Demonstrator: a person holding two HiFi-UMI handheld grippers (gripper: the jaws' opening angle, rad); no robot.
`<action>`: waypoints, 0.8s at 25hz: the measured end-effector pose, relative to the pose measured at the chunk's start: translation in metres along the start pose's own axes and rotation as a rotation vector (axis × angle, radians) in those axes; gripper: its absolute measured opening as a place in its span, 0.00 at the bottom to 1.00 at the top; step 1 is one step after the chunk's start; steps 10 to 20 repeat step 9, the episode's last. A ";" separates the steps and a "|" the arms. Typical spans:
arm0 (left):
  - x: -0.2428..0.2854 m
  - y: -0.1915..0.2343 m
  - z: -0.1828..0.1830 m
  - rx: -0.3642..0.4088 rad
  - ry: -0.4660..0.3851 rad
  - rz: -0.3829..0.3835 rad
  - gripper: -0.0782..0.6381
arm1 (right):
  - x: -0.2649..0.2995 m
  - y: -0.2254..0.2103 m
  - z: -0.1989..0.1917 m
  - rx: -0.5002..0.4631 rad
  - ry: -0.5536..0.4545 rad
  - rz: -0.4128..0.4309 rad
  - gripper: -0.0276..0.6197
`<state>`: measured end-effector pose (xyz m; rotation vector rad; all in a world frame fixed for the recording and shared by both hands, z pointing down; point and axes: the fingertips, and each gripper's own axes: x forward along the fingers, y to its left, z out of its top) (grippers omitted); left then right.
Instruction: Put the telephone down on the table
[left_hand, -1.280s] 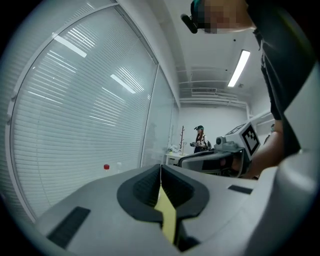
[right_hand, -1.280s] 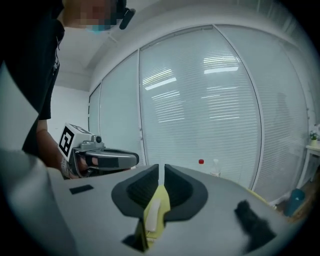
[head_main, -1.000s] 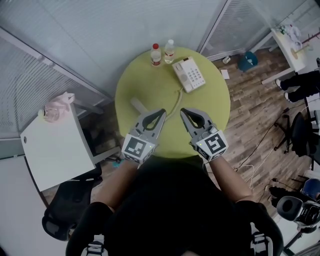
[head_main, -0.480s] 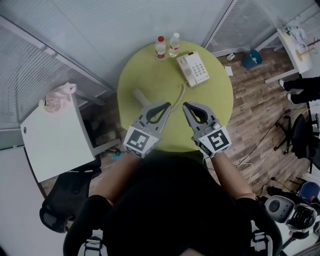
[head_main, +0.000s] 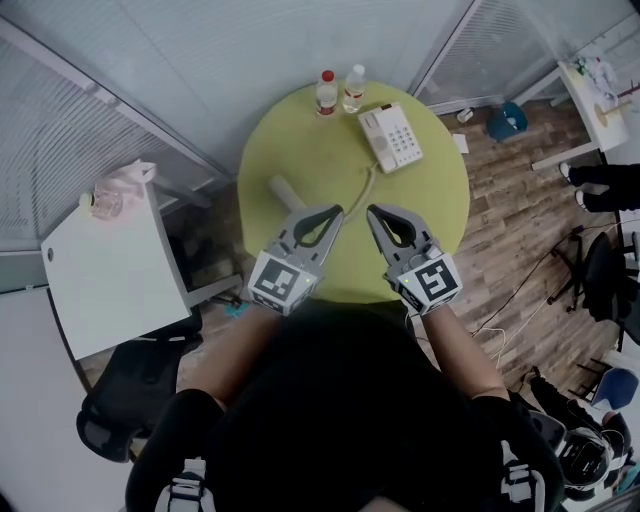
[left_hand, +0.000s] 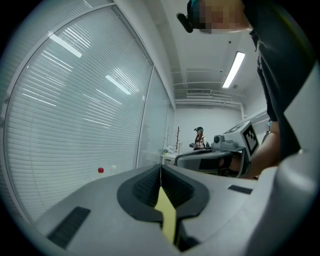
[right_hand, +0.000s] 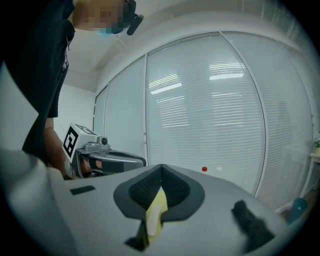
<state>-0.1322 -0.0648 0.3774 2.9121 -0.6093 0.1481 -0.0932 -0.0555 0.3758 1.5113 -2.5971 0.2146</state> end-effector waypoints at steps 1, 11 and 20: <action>-0.001 0.000 0.000 0.002 -0.001 0.002 0.13 | 0.000 0.001 -0.001 0.002 0.001 0.000 0.07; -0.007 0.003 0.000 0.015 -0.009 0.022 0.13 | 0.000 0.004 0.003 0.002 -0.005 0.003 0.07; -0.007 0.003 0.000 0.015 -0.009 0.022 0.13 | 0.000 0.004 0.003 0.002 -0.005 0.003 0.07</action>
